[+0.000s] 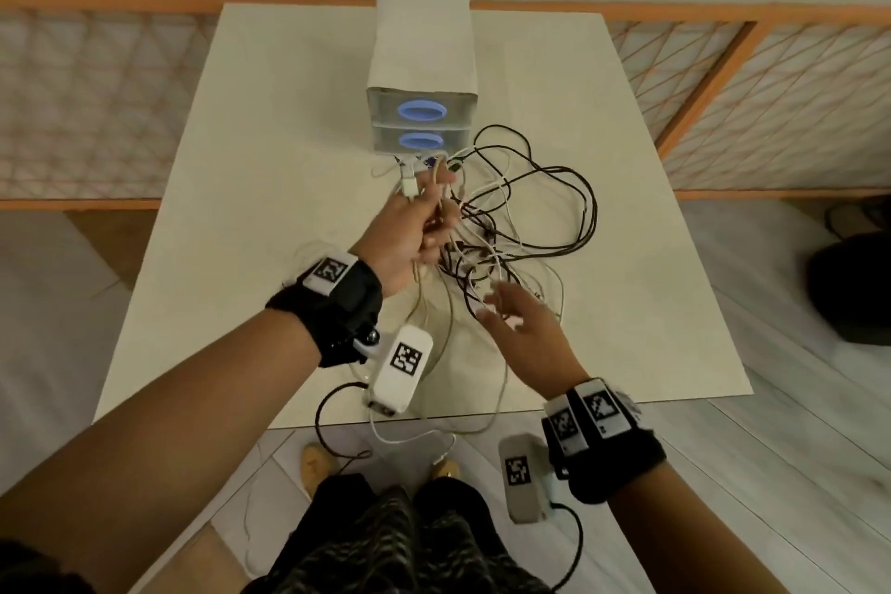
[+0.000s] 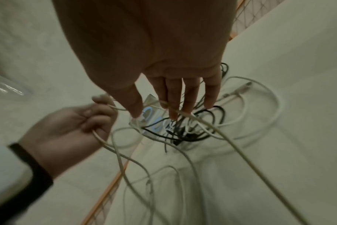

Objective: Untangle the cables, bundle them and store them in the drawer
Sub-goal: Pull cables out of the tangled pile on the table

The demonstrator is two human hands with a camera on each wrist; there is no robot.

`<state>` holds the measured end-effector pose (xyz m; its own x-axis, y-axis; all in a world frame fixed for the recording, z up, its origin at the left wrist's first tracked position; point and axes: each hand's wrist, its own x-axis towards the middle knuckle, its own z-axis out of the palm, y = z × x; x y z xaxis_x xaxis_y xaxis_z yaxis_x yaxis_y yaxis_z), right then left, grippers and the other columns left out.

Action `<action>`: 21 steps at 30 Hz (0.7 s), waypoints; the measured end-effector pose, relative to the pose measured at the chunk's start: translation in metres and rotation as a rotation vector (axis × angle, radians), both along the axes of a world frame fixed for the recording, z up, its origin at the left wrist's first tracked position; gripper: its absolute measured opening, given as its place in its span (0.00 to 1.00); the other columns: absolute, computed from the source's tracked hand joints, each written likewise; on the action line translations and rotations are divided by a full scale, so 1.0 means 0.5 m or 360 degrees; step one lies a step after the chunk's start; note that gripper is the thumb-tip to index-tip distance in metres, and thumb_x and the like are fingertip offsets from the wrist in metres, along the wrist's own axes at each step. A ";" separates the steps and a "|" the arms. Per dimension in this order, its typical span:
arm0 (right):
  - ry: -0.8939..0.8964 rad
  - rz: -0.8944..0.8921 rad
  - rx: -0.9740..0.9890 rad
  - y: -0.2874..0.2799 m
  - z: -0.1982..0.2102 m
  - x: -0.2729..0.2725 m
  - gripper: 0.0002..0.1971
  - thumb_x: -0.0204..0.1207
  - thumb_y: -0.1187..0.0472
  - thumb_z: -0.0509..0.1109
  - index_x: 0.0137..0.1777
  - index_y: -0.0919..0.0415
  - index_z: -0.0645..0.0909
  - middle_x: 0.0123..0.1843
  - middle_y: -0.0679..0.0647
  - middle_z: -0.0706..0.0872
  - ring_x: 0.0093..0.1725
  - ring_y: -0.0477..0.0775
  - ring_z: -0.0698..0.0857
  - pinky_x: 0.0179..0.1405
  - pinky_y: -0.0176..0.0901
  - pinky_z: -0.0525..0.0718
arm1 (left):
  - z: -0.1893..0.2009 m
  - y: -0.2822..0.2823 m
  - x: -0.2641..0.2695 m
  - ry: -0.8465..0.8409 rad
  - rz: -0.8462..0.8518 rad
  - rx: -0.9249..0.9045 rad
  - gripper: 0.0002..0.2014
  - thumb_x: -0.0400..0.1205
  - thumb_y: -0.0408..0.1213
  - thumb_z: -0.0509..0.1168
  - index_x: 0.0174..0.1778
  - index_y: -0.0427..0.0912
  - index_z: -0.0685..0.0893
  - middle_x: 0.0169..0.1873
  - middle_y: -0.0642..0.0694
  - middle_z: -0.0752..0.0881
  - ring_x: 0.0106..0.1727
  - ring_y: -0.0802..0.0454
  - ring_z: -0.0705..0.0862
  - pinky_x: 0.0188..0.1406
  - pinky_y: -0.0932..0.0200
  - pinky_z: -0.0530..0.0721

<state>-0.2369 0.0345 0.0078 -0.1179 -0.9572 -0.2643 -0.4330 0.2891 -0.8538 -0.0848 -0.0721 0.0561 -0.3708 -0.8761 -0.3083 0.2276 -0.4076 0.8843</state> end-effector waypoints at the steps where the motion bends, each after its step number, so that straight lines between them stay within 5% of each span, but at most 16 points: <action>1: -0.0021 -0.0004 -0.0061 -0.014 0.009 0.006 0.22 0.76 0.53 0.69 0.69 0.56 0.73 0.57 0.47 0.82 0.59 0.48 0.81 0.59 0.45 0.79 | -0.011 0.011 0.000 -0.0042 -0.0028 0.0010 0.10 0.89 0.41 0.50 0.53 0.50 0.77 0.28 0.52 0.80 0.22 0.60 0.65 0.16 0.69 0.59; 5: 0.0537 -0.0021 -0.0706 -0.020 0.032 0.045 0.16 0.73 0.59 0.70 0.59 0.61 0.76 0.55 0.54 0.80 0.52 0.51 0.79 0.50 0.41 0.77 | -0.037 0.037 0.005 -0.0308 -0.0070 0.0025 0.12 0.89 0.40 0.49 0.47 0.52 0.77 0.34 0.48 0.80 0.29 0.58 0.73 0.22 0.67 0.62; 8: 0.0549 0.0797 -0.0420 0.031 0.013 0.089 0.09 0.75 0.63 0.65 0.54 0.60 0.78 0.52 0.58 0.82 0.47 0.57 0.82 0.44 0.47 0.80 | -0.034 0.029 0.013 -0.0219 0.0019 0.0096 0.11 0.89 0.39 0.49 0.47 0.51 0.77 0.33 0.48 0.80 0.29 0.56 0.73 0.21 0.67 0.64; 10: 0.0670 0.1432 -0.0046 0.061 -0.031 0.114 0.14 0.77 0.61 0.62 0.63 0.56 0.77 0.58 0.61 0.82 0.53 0.64 0.83 0.50 0.54 0.83 | -0.026 0.022 0.018 -0.0161 0.0041 0.0108 0.11 0.89 0.39 0.50 0.48 0.50 0.76 0.33 0.48 0.80 0.29 0.56 0.73 0.21 0.67 0.64; 12: 0.0920 0.1772 0.0005 0.076 -0.078 0.135 0.23 0.77 0.62 0.62 0.72 0.49 0.70 0.66 0.61 0.79 0.59 0.66 0.81 0.52 0.56 0.82 | -0.019 0.019 0.020 -0.0154 0.0021 0.0066 0.11 0.89 0.39 0.49 0.48 0.50 0.76 0.33 0.48 0.80 0.28 0.57 0.74 0.21 0.67 0.64; 15: 0.1147 0.1877 -0.0201 0.064 -0.102 0.154 0.29 0.74 0.67 0.64 0.74 0.46 0.68 0.64 0.62 0.80 0.57 0.67 0.81 0.50 0.59 0.82 | -0.015 0.018 0.027 -0.0119 0.0022 0.0040 0.12 0.89 0.39 0.49 0.46 0.50 0.77 0.33 0.48 0.80 0.28 0.58 0.74 0.21 0.67 0.63; 19: 0.1125 0.1723 -0.0314 0.047 -0.109 0.129 0.18 0.63 0.61 0.71 0.55 0.57 0.80 0.46 0.63 0.85 0.40 0.66 0.84 0.32 0.52 0.83 | -0.008 0.021 0.049 -0.0043 0.0063 0.0062 0.12 0.89 0.39 0.49 0.46 0.50 0.77 0.29 0.51 0.82 0.27 0.57 0.74 0.22 0.66 0.63; 21: 0.1067 0.1731 -0.0267 0.047 -0.112 0.122 0.15 0.66 0.58 0.71 0.52 0.61 0.81 0.46 0.63 0.83 0.43 0.65 0.83 0.32 0.52 0.85 | -0.002 0.024 0.061 -0.0021 0.0081 0.0058 0.12 0.89 0.39 0.48 0.46 0.50 0.77 0.30 0.51 0.82 0.27 0.57 0.73 0.22 0.66 0.63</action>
